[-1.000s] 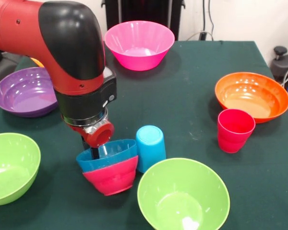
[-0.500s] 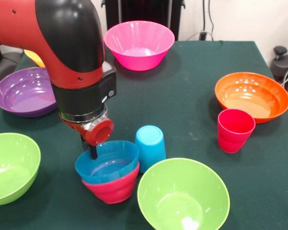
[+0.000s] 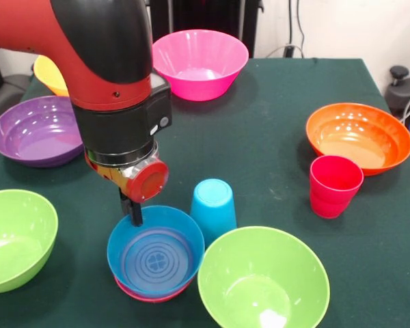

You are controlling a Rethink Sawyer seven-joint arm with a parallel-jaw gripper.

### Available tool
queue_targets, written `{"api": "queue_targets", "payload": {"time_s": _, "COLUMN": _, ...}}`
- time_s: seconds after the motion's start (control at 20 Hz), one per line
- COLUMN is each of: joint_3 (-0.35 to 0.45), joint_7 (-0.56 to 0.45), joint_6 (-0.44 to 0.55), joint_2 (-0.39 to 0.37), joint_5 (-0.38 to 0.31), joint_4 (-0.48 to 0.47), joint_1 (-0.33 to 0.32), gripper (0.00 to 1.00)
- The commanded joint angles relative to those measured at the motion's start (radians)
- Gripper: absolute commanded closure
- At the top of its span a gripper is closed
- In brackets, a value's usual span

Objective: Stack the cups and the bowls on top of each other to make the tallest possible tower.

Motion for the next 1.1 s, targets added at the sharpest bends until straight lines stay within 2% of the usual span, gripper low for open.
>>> {"api": "queue_targets", "payload": {"time_s": 0.05, "joint_3": 0.107, "joint_7": -0.190, "joint_6": 0.103, "joint_2": 0.015, "joint_5": -0.052, "joint_4": -0.013, "joint_1": -0.004, "gripper": 1.00}}
{"api": "queue_targets", "payload": {"time_s": 0.75, "joint_3": 0.102, "joint_7": -0.185, "joint_6": 0.159, "joint_2": -0.007, "joint_5": -0.052, "joint_4": -0.038, "joint_1": 0.009, "gripper": 1.00}}
{"api": "queue_targets", "payload": {"time_s": 1.1, "joint_3": 0.098, "joint_7": -0.180, "joint_6": 0.182, "joint_2": -0.068, "joint_5": -0.052, "joint_4": -0.016, "joint_1": 0.023, "gripper": 1.00}}
